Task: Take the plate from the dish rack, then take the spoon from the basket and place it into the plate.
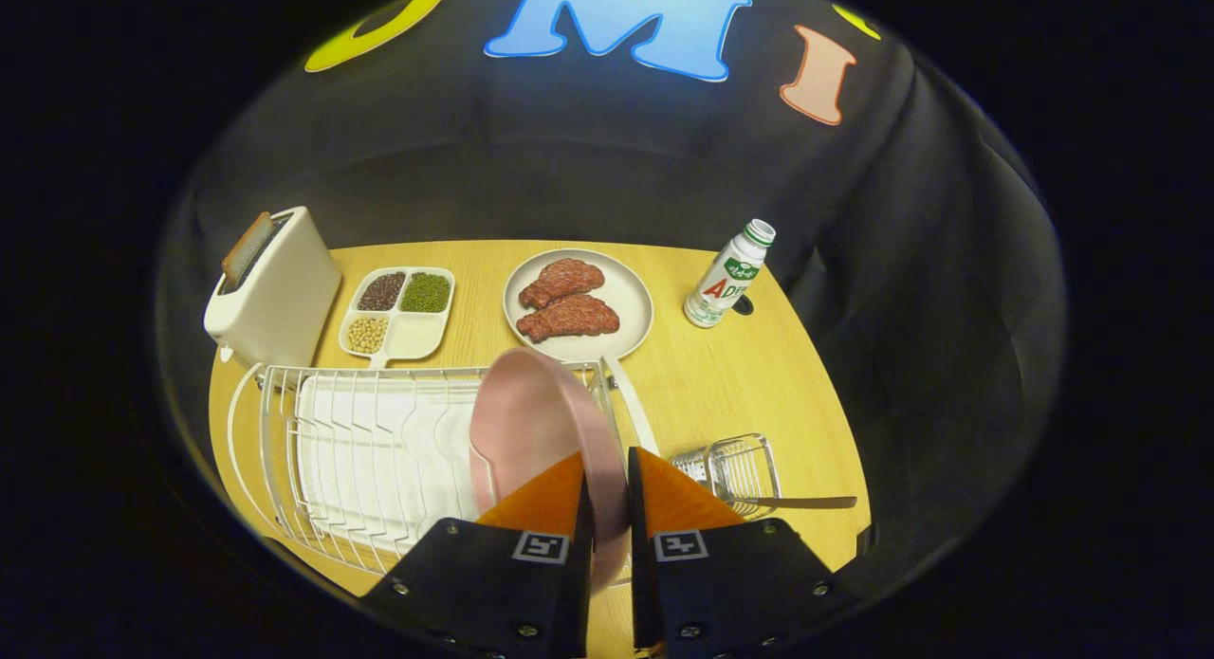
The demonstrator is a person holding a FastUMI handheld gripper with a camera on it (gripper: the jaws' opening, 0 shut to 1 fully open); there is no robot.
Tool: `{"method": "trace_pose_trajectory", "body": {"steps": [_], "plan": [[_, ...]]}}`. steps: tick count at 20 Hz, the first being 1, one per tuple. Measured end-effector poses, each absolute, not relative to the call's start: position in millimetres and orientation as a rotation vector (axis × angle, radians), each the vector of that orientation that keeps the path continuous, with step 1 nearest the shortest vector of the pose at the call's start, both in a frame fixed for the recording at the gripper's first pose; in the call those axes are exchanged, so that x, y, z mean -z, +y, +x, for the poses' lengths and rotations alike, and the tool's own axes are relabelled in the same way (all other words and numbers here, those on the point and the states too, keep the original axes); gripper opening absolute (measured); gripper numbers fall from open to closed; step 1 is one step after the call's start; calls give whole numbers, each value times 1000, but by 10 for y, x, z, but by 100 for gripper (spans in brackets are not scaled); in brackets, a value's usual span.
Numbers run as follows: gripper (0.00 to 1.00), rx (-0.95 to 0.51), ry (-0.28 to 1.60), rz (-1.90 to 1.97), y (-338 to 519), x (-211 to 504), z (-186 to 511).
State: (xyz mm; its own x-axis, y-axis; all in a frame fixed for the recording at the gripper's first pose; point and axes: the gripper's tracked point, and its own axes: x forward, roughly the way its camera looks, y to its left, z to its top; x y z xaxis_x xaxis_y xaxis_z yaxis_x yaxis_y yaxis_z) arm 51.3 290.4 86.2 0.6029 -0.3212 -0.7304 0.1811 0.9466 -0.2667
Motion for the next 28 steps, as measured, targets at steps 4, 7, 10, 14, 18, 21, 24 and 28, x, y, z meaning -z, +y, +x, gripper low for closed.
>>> {"method": "trace_pose_trajectory", "body": {"steps": [4,7,10,14,18,21,24,28], "plan": [[10,321,875,-206,2966,-870,512],[9,353,865,-272,3015,-978,527],[9,369,845,-316,3021,-1136,589],[9,368,819,-291,2968,-1335,621],[9,322,801,-218,2923,-1587,573],[9,268,792,-164,2876,-1771,405],[9,241,791,-132,2725,-1883,129],[9,192,799,-38,2563,-1973,-251]]}}
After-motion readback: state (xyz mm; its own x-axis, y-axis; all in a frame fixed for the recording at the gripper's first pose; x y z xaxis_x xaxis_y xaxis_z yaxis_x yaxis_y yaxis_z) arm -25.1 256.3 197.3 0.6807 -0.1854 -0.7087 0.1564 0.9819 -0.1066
